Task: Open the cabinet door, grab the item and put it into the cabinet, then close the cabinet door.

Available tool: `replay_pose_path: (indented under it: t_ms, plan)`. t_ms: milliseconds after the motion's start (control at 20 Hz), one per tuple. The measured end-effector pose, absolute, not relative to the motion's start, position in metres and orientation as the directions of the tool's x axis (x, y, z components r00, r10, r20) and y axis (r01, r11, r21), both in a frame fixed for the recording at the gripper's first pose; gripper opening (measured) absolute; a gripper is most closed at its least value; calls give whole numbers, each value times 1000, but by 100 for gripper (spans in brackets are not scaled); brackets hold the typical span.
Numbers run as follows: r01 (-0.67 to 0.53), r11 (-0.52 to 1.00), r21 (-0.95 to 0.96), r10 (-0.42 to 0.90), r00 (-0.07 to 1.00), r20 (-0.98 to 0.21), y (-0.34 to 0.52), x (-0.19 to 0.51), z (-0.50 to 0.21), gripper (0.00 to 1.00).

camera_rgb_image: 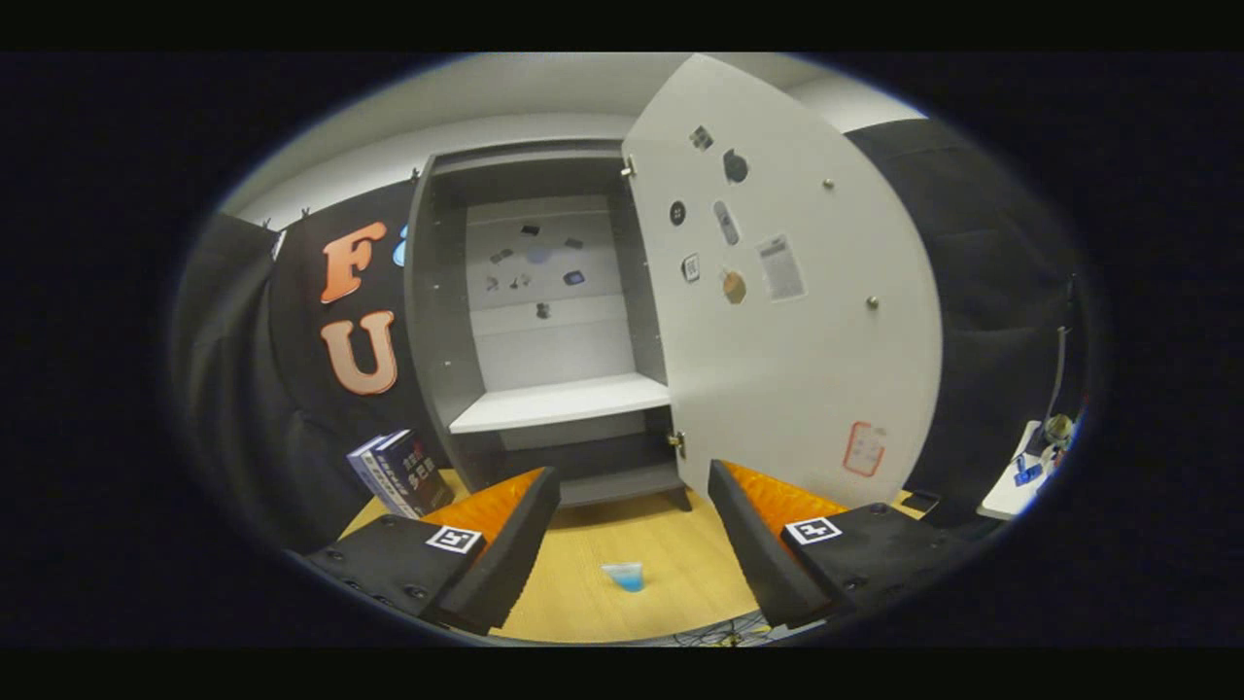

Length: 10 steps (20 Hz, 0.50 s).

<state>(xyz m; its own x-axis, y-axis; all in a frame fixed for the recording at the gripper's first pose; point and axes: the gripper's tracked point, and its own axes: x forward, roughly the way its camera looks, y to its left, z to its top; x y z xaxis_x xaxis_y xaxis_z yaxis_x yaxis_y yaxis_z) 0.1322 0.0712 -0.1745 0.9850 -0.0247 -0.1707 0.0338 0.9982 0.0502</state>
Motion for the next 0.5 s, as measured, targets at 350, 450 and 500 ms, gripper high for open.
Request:
replay_pose_path:
  t_ms: [350,450,500]
  plan:
    - [-28,999,-37,17,964,-265,93,167,-283,98]
    - [-22,998,-61,4,956,-292,88,177,-312,98]
    - [-15,998,-67,-6,952,-305,83,182,-324,98]
